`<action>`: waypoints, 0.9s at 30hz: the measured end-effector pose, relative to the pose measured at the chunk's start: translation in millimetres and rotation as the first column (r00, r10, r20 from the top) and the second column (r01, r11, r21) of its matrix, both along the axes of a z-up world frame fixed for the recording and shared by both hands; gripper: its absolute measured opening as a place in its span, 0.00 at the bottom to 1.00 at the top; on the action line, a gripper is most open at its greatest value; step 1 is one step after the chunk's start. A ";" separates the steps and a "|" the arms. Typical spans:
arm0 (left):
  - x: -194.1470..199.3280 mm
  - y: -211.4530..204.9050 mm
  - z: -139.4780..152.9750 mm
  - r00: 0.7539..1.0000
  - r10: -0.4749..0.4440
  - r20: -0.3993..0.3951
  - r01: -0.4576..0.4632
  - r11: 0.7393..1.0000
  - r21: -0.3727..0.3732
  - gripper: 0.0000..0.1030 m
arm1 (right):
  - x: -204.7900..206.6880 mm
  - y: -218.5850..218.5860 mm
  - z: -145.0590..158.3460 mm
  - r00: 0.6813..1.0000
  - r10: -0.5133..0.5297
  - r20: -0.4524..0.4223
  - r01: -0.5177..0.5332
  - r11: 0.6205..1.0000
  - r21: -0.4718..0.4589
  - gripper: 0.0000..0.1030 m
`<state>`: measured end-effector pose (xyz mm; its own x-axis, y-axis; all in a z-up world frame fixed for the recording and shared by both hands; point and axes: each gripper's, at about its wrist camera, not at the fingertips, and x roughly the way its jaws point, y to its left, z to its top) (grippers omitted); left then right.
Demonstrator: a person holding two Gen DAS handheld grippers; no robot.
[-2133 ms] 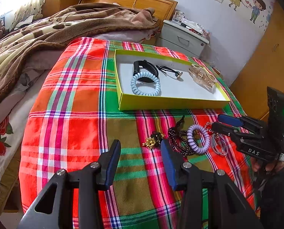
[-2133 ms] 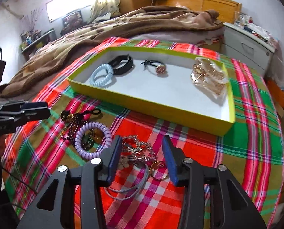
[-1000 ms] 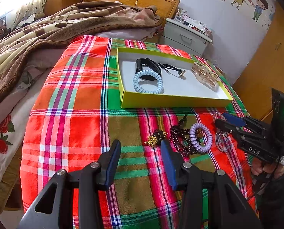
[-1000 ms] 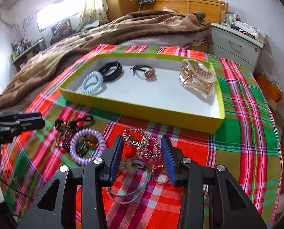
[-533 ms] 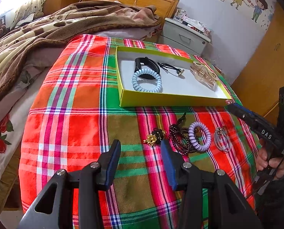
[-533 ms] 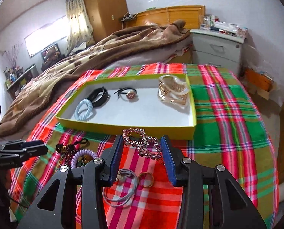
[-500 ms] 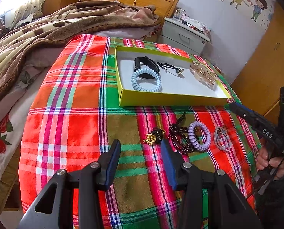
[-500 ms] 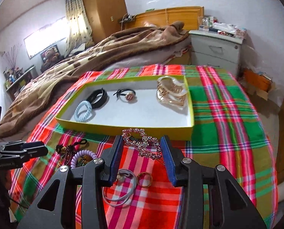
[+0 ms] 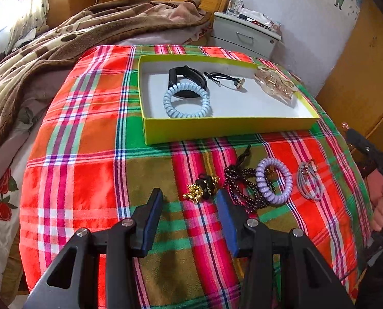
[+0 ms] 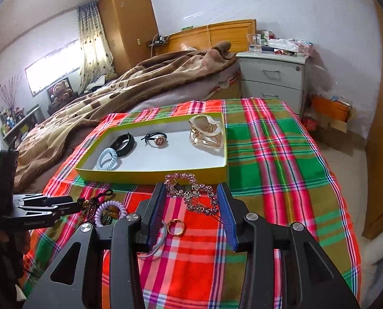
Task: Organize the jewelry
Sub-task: 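Grasp the gold-bell hair tie with the left tool while the right tool grasps the pink clip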
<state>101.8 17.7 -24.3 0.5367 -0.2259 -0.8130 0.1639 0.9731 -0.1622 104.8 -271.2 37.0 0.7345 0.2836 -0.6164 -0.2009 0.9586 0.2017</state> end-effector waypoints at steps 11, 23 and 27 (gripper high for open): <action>9.9 -7.6 -2.1 1.000 0.010 0.023 -0.012 0.996 0.092 0.44 | -11.6 -6.1 -1.6 1.000 -0.024 0.009 0.024 1.000 0.007 0.41; 14.0 -10.7 -4.1 0.998 0.014 0.059 -0.023 0.988 0.154 0.43 | -14.5 -5.5 -3.2 1.000 -0.026 0.006 0.026 0.999 0.018 0.41; 13.0 -10.5 -3.9 0.998 0.012 0.063 -0.021 0.988 0.152 0.32 | -15.0 -3.8 -3.6 1.000 -0.026 0.006 0.026 1.000 0.017 0.41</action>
